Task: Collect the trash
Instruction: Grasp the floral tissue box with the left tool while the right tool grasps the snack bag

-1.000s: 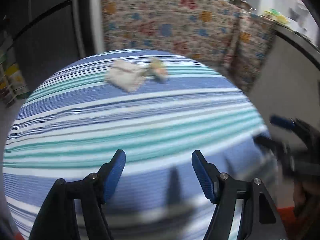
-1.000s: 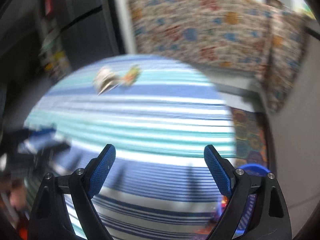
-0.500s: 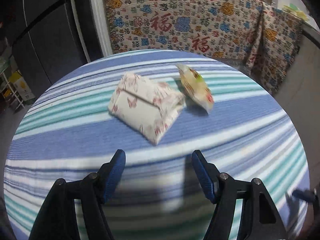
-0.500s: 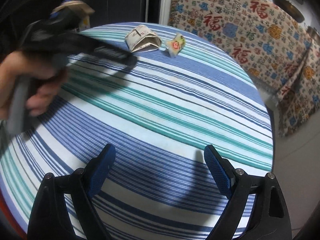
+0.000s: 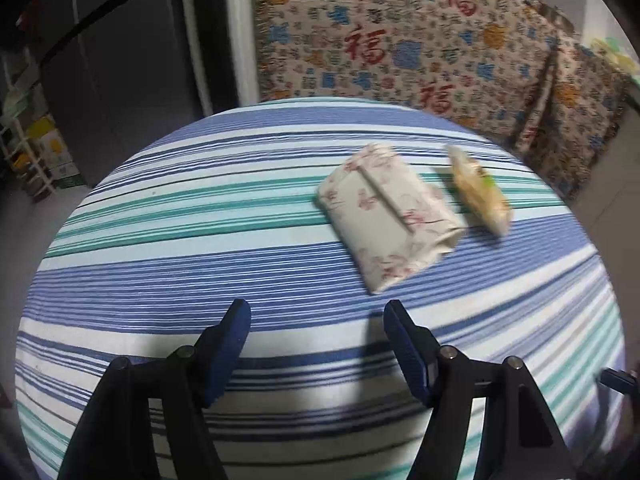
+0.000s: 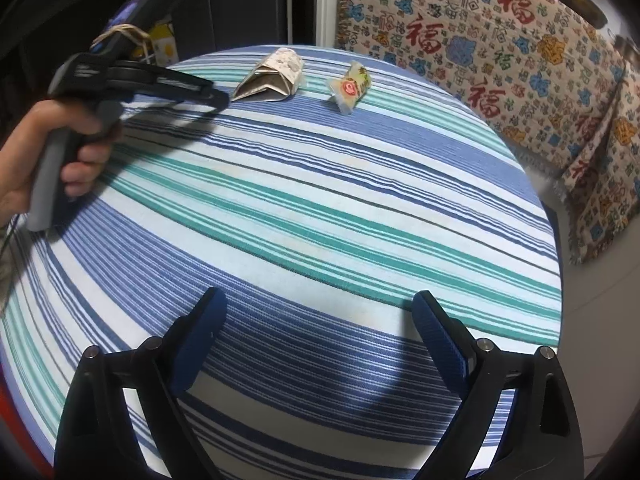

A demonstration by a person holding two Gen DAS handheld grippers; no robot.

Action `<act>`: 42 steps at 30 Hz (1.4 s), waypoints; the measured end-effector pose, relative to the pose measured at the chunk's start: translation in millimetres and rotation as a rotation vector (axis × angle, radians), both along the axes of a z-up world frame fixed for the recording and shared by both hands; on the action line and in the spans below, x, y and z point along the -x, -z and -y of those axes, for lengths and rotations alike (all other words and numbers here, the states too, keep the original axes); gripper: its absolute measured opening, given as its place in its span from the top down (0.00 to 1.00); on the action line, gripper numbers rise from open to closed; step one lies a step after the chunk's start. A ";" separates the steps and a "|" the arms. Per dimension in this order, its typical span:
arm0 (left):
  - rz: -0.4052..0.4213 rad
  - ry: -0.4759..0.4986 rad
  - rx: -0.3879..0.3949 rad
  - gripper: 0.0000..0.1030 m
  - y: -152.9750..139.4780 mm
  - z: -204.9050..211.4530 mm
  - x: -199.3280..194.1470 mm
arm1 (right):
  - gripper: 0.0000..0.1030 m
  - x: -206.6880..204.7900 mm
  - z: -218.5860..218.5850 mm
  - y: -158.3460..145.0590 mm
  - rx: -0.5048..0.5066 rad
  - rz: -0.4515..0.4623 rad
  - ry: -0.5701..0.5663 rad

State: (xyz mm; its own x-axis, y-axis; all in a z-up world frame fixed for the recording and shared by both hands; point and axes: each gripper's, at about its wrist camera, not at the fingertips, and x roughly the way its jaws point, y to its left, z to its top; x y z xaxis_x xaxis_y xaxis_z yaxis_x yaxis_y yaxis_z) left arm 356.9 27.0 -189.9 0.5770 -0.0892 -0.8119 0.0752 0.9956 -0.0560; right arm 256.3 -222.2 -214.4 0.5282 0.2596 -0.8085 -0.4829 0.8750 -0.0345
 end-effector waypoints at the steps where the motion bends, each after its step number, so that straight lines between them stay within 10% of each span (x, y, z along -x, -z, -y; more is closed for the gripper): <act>1: 0.016 0.023 0.030 0.31 -8.1 3.6 1.6 | 0.07 1.0 0.0 0.3 -0.005 -0.001 0.003; 7: 0.038 0.027 0.143 0.23 -46.4 32.6 -32.4 | 0.05 1.4 -0.2 2.7 -0.037 -0.005 0.016; 15: -0.135 -0.061 0.071 0.23 -6.5 42.2 -88.5 | 0.05 3.8 0.6 3.1 -0.041 -0.001 0.003; 23: -0.054 0.002 0.076 0.29 -6.2 33.3 -49.5 | 0.13 -9.8 10.0 -2.9 -0.047 -0.013 0.011; 31: -0.043 0.082 0.048 0.29 -9.3 12.7 29.9 | 0.23 -133.2 4.2 -37.4 -0.231 -0.049 0.136; 36: -0.031 0.081 0.063 0.28 -7.4 3.2 45.6 | 0.34 -210.3 -34.3 -19.1 -0.207 -0.123 0.171; 40: -0.015 0.079 0.055 0.28 -8.1 3.0 46.5 | 0.74 -217.0 -51.3 -11.4 -0.090 -0.092 0.164; 42: -0.006 0.081 0.047 0.28 -7.9 3.6 47.8 | 0.77 -207.8 -49.3 -13.2 -0.074 -0.099 0.156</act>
